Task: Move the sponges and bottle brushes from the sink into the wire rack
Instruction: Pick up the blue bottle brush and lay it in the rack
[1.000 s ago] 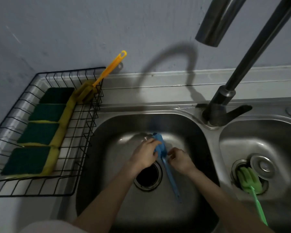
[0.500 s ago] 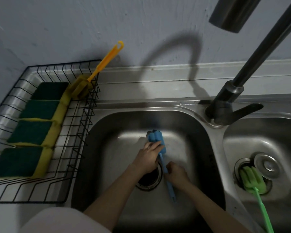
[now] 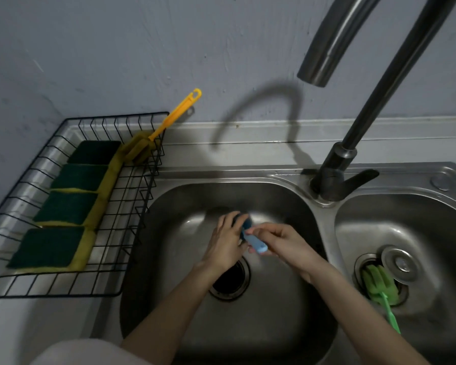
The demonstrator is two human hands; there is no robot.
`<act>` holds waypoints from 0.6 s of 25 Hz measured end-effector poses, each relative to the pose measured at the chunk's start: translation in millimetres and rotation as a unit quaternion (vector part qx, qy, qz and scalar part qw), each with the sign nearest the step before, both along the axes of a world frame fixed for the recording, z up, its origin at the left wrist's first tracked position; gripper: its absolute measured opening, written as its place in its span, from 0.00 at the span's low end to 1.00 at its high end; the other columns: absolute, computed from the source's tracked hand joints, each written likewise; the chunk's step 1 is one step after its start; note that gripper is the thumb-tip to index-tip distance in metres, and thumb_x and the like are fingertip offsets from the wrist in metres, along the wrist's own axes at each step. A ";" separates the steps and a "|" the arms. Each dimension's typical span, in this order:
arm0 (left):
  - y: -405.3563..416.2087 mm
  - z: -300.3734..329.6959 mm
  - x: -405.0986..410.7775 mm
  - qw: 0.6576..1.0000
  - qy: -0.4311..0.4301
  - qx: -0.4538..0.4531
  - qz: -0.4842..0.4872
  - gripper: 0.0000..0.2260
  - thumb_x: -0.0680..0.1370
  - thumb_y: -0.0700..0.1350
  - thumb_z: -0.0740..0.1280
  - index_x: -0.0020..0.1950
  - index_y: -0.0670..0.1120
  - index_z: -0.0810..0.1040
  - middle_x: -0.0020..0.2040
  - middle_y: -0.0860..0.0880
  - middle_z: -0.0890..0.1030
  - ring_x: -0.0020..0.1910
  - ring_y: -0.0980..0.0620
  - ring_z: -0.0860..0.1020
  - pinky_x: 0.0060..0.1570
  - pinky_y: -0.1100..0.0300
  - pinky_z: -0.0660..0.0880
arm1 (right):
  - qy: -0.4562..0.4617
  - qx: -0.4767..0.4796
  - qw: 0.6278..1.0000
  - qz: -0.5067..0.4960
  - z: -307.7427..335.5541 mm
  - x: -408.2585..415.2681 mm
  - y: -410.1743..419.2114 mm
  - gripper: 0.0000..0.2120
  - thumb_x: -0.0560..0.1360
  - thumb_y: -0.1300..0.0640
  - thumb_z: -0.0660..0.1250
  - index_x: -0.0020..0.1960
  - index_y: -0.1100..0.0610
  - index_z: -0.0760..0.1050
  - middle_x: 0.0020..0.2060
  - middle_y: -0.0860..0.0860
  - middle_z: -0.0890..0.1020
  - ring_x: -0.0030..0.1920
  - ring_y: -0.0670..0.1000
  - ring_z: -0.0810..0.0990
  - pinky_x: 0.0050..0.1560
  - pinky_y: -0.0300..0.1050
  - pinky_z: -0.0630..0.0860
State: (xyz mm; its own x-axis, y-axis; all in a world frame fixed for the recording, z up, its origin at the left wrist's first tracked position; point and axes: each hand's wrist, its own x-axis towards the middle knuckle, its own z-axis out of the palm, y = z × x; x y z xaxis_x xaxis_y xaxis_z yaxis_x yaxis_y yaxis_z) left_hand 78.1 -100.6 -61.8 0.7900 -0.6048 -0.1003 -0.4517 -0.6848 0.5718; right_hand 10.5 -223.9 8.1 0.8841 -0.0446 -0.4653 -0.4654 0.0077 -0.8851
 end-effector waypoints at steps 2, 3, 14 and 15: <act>-5.1 13.4 1.6 0.999 0.009 -0.047 0.018 0.28 0.70 0.44 0.69 0.68 0.41 0.64 0.68 0.39 0.67 0.68 0.41 0.64 0.70 0.50 0.62 | -0.065 0.005 0.998 0.002 16.5 -0.4 3.0 0.11 0.77 0.67 0.56 0.53 0.62 0.76 0.36 0.54 0.79 0.29 0.38 0.80 0.34 0.26 0.75; -7.0 22.2 2.0 0.995 0.024 -0.082 0.042 0.30 0.68 0.44 0.70 0.67 0.40 0.65 0.67 0.38 0.69 0.67 0.41 0.67 0.68 0.48 0.65 | -0.100 0.005 0.995 -0.002 24.7 -0.7 4.5 0.10 0.77 0.68 0.57 0.51 0.61 0.75 0.35 0.53 0.79 0.29 0.37 0.80 0.34 0.26 0.75; 13.0 113.8 -6.1 0.982 -0.031 -0.182 0.047 0.21 0.70 0.40 0.68 0.61 0.40 0.69 0.57 0.40 0.74 0.53 0.49 0.73 0.50 0.68 0.66 | -0.352 -0.305 0.884 -0.038 112.9 -0.9 16.5 0.02 0.71 0.59 0.68 0.42 0.52 0.77 0.36 0.46 0.74 0.37 0.39 0.75 0.42 0.33 0.73; 17.9 124.1 -6.5 0.978 -0.063 -0.192 0.050 0.21 0.69 0.40 0.69 0.61 0.38 0.70 0.56 0.39 0.74 0.52 0.48 0.73 0.48 0.70 0.63 | -0.362 -0.298 0.882 -0.050 121.6 0.7 19.2 0.02 0.72 0.59 0.68 0.43 0.56 0.77 0.39 0.49 0.76 0.39 0.41 0.77 0.44 0.36 0.74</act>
